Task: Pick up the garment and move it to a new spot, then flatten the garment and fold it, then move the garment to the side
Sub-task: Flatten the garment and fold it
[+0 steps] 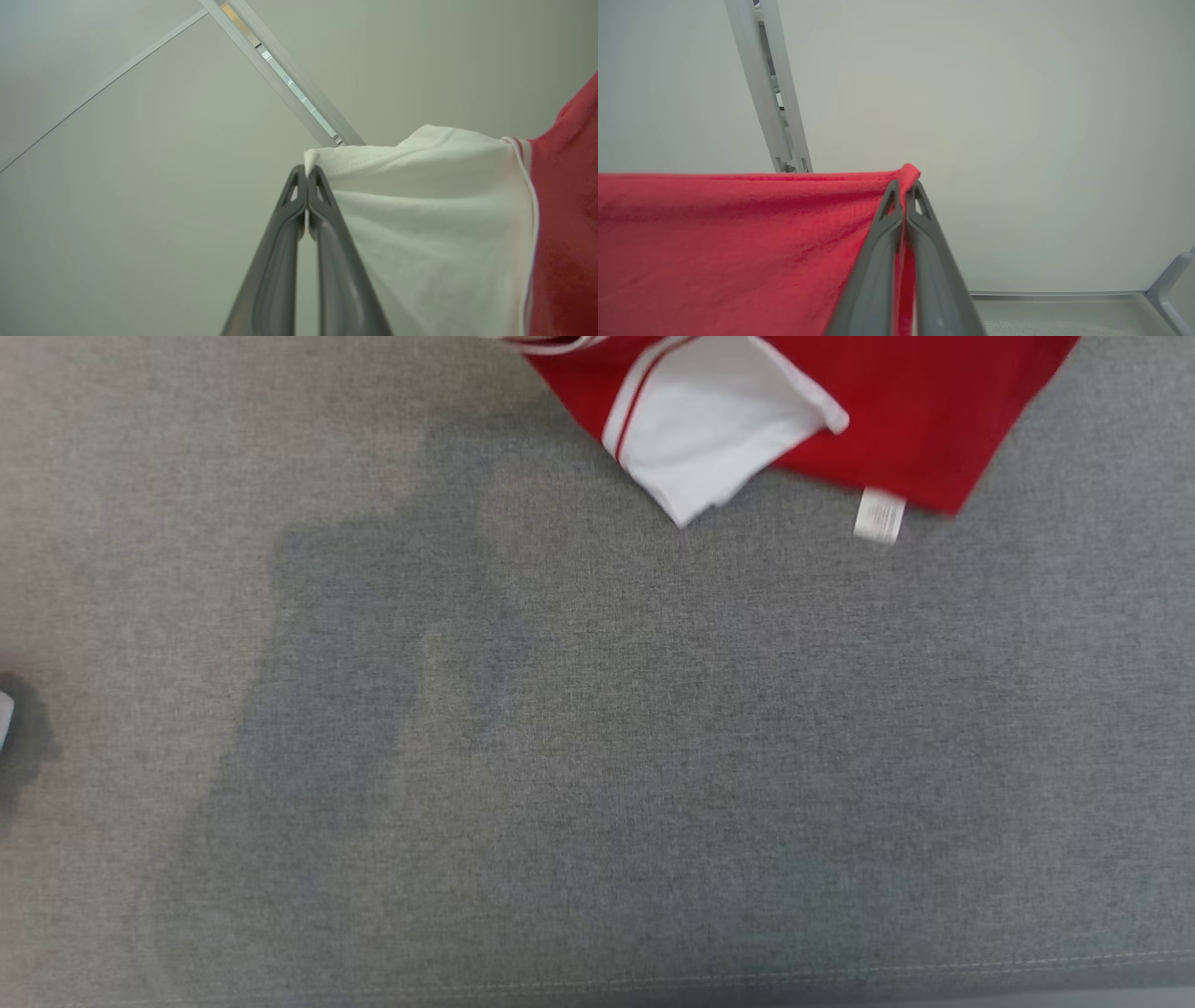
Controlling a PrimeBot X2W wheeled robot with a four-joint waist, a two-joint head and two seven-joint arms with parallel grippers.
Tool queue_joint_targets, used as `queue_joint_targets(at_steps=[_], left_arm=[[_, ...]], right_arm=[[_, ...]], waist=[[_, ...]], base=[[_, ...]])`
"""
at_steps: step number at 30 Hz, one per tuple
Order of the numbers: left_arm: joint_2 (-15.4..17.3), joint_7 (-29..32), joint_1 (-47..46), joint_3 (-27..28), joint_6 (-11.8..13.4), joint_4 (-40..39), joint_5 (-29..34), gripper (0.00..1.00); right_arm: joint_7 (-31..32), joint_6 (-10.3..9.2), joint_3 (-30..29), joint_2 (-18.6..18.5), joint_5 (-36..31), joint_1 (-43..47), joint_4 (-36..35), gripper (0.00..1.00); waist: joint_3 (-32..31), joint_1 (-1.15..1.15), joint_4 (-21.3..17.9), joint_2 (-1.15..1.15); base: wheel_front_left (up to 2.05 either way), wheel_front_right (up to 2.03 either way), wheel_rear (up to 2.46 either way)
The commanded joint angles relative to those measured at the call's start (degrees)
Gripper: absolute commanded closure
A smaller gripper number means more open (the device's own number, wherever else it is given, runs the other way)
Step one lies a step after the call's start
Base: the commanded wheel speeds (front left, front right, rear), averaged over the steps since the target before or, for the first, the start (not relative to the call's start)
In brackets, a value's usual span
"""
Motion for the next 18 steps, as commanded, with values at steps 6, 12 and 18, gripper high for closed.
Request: queue_joint_targets(at_steps=[6, 12, 18], left_arm=[[-4.4, -4.5, -23.3, -2.5, -0.1, 12.9, 7.8, 1.0], [-7.5, -8.0, -36.0, -3.4, 3.1, 19.9, 11.8, 1.0], [-7.8, -8.1, -28.3, -1.7, 4.0, 10.3, 5.7, 1.0]], right_arm=[[-5.4, -0.02, -2.1, -1.6, -3.4, -12.8, -0.6, 1.0], [-11.8, -0.02, -1.6, -2.6, -9.7, -19.7, -0.4, 1.0], [-13.9, -0.02, -0.6, -3.6, -7.6, -14.2, -2.2, 1.0]], waist=[[10.1, 0.0, -1.1, 0.0], [15.0, 0.0, -0.9, 0.0], [17.1, 0.0, 1.0, 0.0]], base=[[0.0, 0.0, 0.0], [0.0, 0.0, 0.0], [0.0, 0.0, 0.0]])
